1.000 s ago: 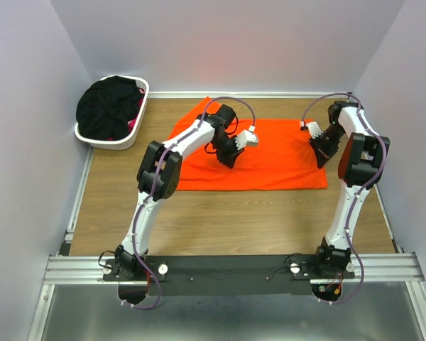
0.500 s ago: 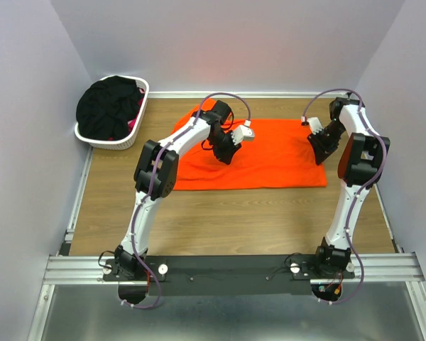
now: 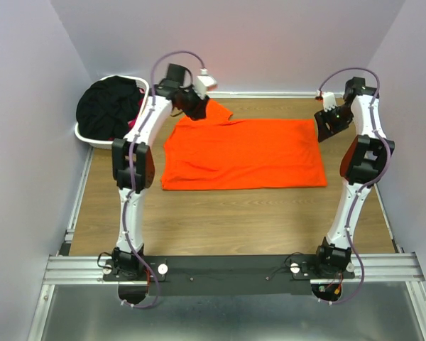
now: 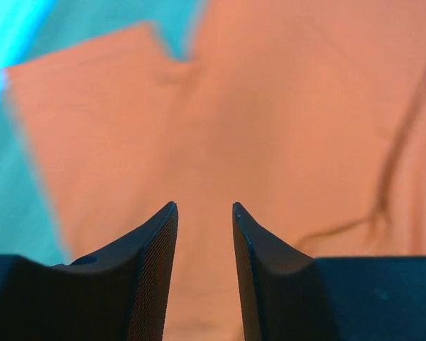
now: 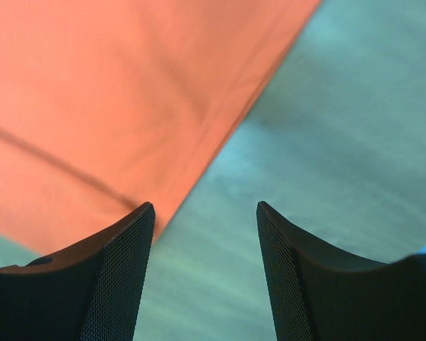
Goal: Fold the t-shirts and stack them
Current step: Fold the tshirt
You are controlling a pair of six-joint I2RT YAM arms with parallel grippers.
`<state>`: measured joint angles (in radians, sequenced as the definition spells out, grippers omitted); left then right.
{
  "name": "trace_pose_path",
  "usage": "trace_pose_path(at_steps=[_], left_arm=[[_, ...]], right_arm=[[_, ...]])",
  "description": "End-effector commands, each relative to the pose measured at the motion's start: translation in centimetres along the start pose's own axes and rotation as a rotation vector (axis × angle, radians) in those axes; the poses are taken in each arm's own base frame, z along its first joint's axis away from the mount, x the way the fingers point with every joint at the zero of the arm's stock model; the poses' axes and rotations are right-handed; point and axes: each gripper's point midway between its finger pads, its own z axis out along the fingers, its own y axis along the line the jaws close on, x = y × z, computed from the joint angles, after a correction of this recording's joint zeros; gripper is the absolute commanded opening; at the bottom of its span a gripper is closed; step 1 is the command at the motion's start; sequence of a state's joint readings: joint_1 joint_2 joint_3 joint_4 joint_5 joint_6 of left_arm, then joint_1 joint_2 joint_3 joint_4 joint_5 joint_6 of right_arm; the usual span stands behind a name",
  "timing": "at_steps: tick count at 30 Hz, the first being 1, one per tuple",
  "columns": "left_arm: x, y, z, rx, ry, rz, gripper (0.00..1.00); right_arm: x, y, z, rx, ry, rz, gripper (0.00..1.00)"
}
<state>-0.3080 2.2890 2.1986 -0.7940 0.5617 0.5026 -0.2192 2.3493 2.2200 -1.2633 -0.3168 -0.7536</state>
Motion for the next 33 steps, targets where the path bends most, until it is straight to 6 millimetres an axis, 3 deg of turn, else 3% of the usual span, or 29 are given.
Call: trace_pose_path(at_steps=[1, 6, 7, 8, 12, 19, 24, 26, 27, 28, 29, 30, 31, 32, 33], left_arm=[[-4.5, 7.3, -5.1, -0.217, -0.221, -0.09, 0.46], [-5.3, 11.8, -5.0, -0.296, -0.306, -0.102, 0.49], [-5.0, 12.9, -4.9, -0.344, -0.314, -0.192, 0.5], [-4.2, 13.7, -3.9, -0.359, -0.3, -0.204, 0.5], [-3.1, 15.2, -2.4, -0.401, -0.29, -0.204, 0.5], [-0.9, 17.0, -0.1, -0.424, -0.286, -0.202, 0.5], [-0.3, 17.5, 0.2, -0.427, -0.281, -0.209, 0.5], [-0.2, 17.0, -1.0, -0.425, -0.264, -0.224, 0.5], [-0.1, 16.6, -1.5, -0.419, -0.248, -0.227, 0.58], [-0.4, 15.2, -3.2, -0.383, -0.193, -0.118, 0.58], [-0.9, 13.8, -4.2, -0.339, -0.183, -0.13, 0.58], [-1.3, 12.2, -5.3, -0.285, -0.162, -0.039, 0.58], [-1.1, 9.2, -7.9, -0.231, -0.107, -0.026, 0.58], [-1.0, 7.5, -9.2, -0.188, -0.08, 0.082, 0.58], [-0.3, 5.8, -10.4, -0.16, -0.051, 0.11, 0.58]], right_arm=[[-4.0, -2.2, 2.0, 0.03, -0.165, 0.086, 0.67], [-7.6, -6.2, 3.2, 0.148, -0.296, 0.162, 0.69], [-8.1, -6.8, 3.3, 0.159, -0.313, 0.17, 0.7], [-8.1, -7.2, 4.8, 0.154, -0.309, 0.185, 0.7], [-9.8, -9.8, 5.8, 0.23, -0.385, 0.207, 0.8], [-11.2, -10.9, 8.5, 0.257, -0.428, 0.189, 0.86], [-11.3, -10.6, 9.5, 0.285, -0.403, 0.158, 0.86], [-11.1, -10.4, 8.2, 0.299, -0.396, 0.148, 0.86], [-11.4, -10.1, 7.1, 0.303, -0.403, 0.137, 0.88], [-12.0, -9.2, 4.1, 0.306, -0.415, 0.108, 0.89], [-12.2, -8.6, 2.0, 0.311, -0.42, 0.079, 0.9], [-11.7, -7.9, 0.8, 0.311, -0.398, 0.04, 0.94], [-10.5, -6.9, -0.6, 0.286, -0.364, 0.026, 0.94], [-11.0, -5.5, -5.4, 0.309, -0.401, -0.025, 0.94], [-10.0, -4.6, -6.3, 0.295, -0.377, -0.089, 0.95]])
